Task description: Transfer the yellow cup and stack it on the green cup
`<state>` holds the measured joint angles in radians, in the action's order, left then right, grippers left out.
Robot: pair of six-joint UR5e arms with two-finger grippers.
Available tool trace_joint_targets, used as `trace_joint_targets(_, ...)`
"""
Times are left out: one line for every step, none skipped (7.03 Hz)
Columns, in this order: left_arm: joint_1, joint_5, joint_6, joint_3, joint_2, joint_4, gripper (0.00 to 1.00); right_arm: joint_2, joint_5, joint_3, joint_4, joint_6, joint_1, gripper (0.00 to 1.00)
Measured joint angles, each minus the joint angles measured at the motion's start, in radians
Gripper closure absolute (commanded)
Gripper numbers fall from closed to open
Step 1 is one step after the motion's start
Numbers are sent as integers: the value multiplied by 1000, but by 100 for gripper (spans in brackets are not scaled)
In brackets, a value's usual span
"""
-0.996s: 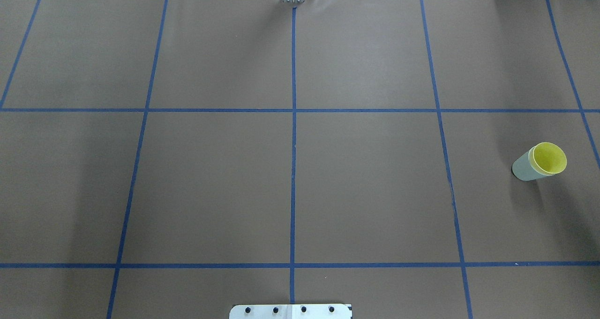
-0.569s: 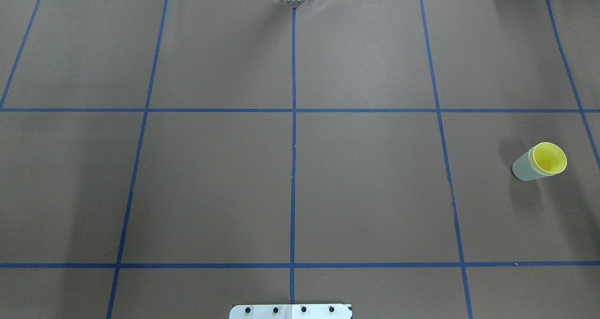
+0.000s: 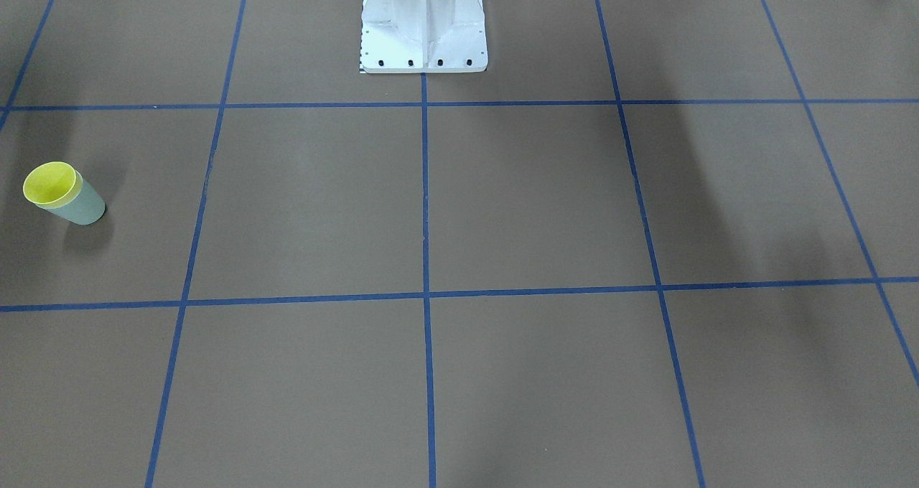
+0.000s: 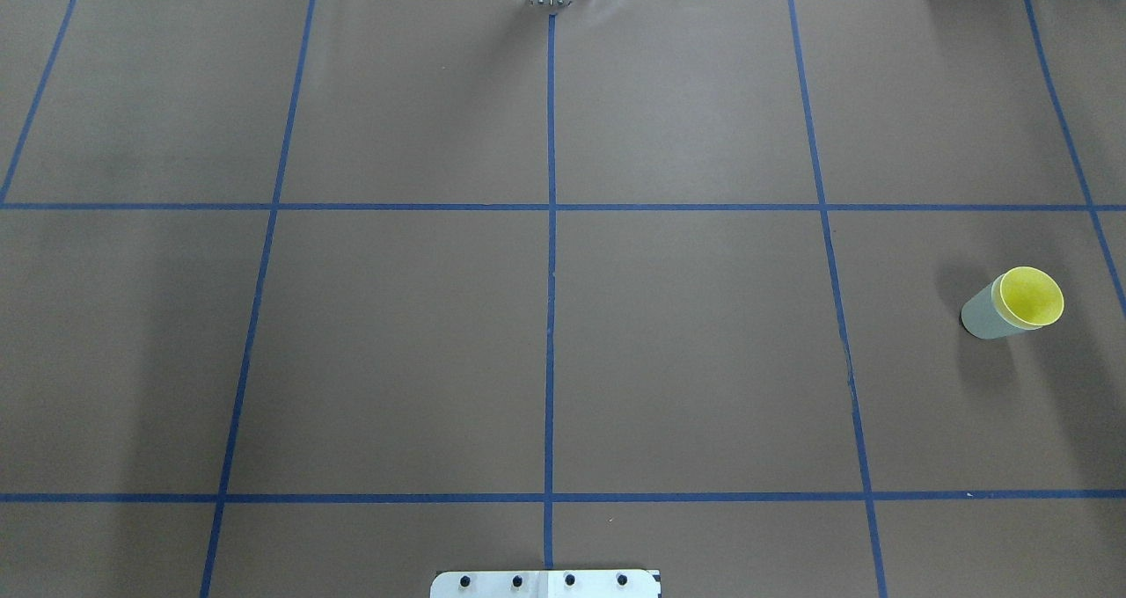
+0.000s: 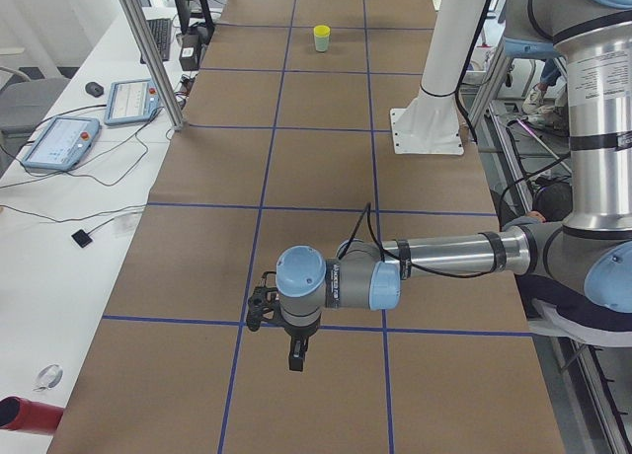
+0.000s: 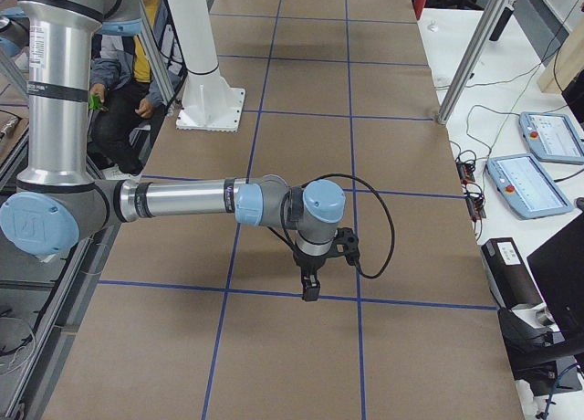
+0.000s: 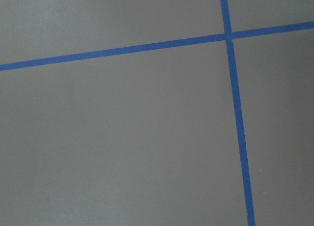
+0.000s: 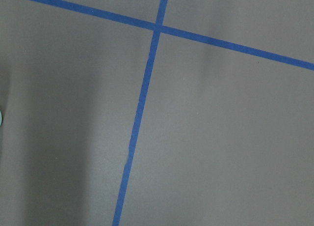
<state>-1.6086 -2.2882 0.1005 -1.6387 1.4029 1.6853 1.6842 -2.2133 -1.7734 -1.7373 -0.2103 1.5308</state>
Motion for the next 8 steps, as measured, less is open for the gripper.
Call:
trace_joint_targets(-1,0,-3,-5,1,-10,0,0,0,1,0,0,0,0)
trace_joint_targets(-2,0,-9,-25,2,-18,0,0,0,1,-1,0,0,0)
trace_joint_targets(-2,-3,-14,-50,0,-26,0,1,0,1,-1,0,0,0)
trace_joint_targets(-1,-15,-15,-63,-2,-29,0,1,0,1,-1,0,0,0)
trace_joint_targets(-1,-40,-15,-65,-6,-27,0,2,0,2,-1,-1,0,0)
trace_joint_targets(-1,-62,-13,-62,-9,-24,0,2,0,3,0,-1,0,0)
trace_joint_targets(-1,-72,-10,-55,-10,-22,0,2,0,3,0,-1,0,0)
trace_joint_targets(-1,-74,-8,-47,-11,-21,0,2,-1,3,0,-1,0,0)
